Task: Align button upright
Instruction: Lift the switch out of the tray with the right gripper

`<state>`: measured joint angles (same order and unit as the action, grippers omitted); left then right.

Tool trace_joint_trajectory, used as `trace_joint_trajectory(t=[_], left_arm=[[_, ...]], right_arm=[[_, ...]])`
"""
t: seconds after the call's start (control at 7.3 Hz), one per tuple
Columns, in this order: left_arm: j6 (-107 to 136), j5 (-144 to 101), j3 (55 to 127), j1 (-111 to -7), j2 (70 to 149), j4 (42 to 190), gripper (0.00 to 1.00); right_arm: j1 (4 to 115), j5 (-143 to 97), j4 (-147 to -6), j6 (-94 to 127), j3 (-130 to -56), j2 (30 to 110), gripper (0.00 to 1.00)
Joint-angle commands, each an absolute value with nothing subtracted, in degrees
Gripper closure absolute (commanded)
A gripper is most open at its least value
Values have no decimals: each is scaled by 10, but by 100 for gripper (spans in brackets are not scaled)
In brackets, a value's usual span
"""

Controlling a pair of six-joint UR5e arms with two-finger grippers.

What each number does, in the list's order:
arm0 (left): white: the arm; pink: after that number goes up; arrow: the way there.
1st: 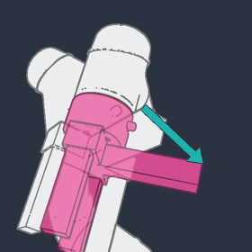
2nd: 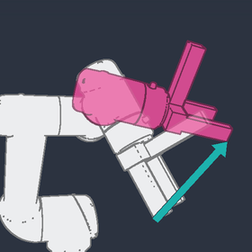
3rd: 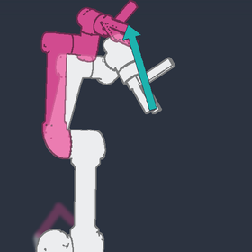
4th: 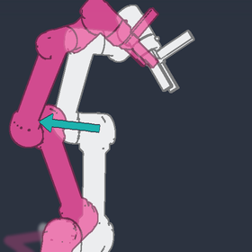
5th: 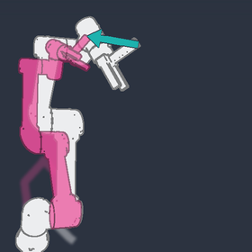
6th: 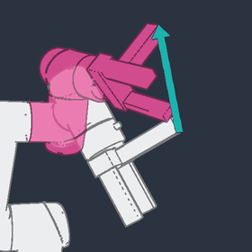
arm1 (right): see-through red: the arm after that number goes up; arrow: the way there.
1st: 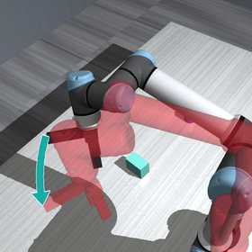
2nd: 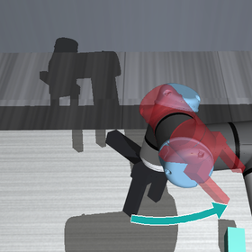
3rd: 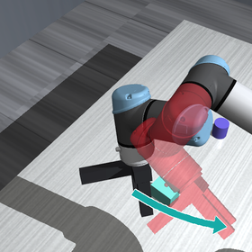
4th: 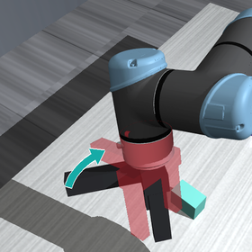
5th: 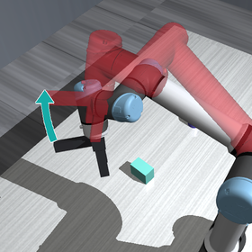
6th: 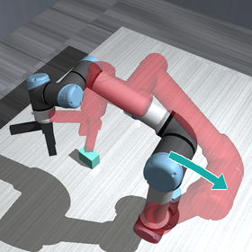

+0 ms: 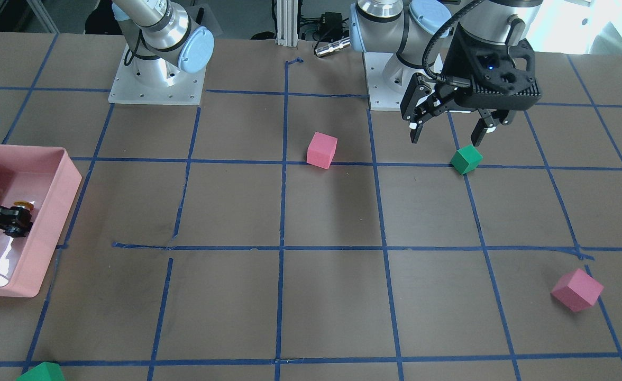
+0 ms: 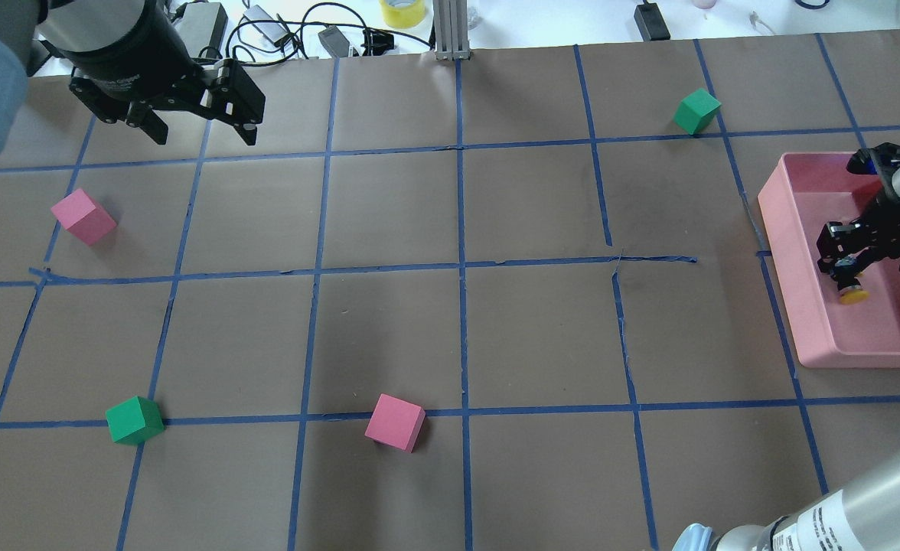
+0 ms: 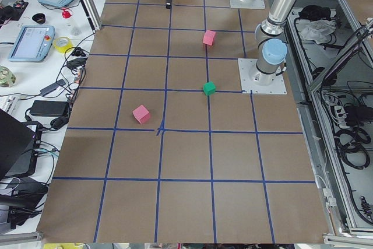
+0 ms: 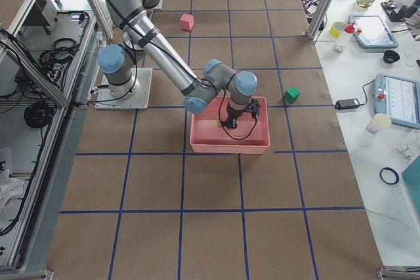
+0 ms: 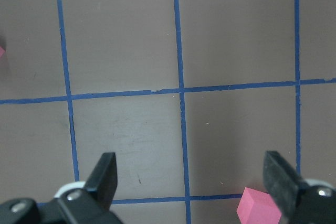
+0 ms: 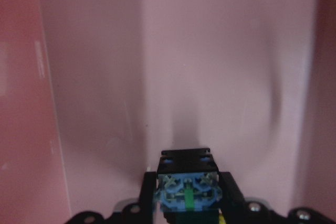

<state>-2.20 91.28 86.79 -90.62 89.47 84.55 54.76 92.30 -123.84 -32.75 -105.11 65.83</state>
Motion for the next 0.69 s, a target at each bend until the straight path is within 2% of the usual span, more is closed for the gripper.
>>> trace_joint_trajectory(t=[0.0,0.14,0.55], left_arm=[[-23,912,868,-906,895,846,0],[-23,912,867,-903,895,846,0],[-24,909,867,-895,895,846,0]], right_arm=[[548,923,-1238,-330,-1049,660,89],[548,923,-1238,-329,-1046,665,97],[548,913,-1237,-321,-1032,692,100]])
